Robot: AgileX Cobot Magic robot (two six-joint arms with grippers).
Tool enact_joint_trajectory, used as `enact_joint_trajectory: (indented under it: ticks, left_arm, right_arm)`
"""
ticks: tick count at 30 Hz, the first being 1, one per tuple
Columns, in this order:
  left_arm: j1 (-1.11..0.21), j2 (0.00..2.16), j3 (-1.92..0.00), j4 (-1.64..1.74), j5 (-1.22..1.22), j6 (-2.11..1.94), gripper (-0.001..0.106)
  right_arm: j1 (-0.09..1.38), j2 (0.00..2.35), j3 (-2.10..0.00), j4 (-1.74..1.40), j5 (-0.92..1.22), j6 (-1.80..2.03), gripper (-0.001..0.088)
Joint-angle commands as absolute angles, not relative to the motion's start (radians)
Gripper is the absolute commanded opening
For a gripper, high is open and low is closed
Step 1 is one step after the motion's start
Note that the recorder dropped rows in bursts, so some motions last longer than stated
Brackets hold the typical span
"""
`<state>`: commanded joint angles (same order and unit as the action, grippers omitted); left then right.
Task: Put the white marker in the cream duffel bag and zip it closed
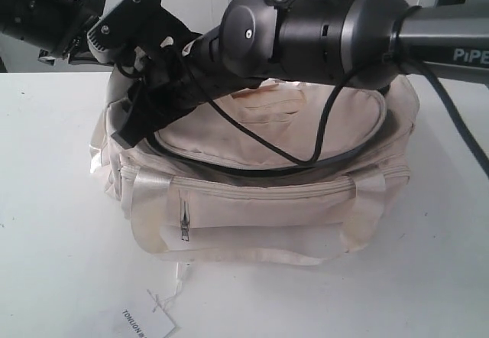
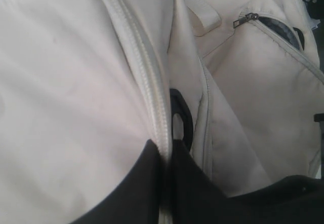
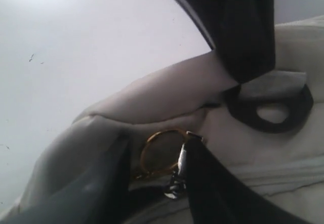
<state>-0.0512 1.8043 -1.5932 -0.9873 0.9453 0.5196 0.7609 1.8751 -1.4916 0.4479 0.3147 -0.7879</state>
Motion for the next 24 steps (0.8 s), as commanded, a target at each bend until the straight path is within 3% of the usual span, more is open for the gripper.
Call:
enact_joint_trajectory:
  ticks: [12,23,24]
  left_arm:
    - [-0.051,1.804,-1.593,-0.987,0.953,0.520,0.000]
    - [-0.051,1.804,-1.593,-0.987,0.953,0.520,0.000]
    - [-0.051,1.804,-1.593,-0.987,0.953,0.520,0.000]
  right_arm:
    - [0.761,1.907,-1.492,0.448,0.255,-0.788,0.0445]
    - [0.761,1.893,-1.492,0.448,0.286,-0.788,-0.0003]
    - [0.759,1.893,-1.492,0.447,0.294,-0.784,0.0000]
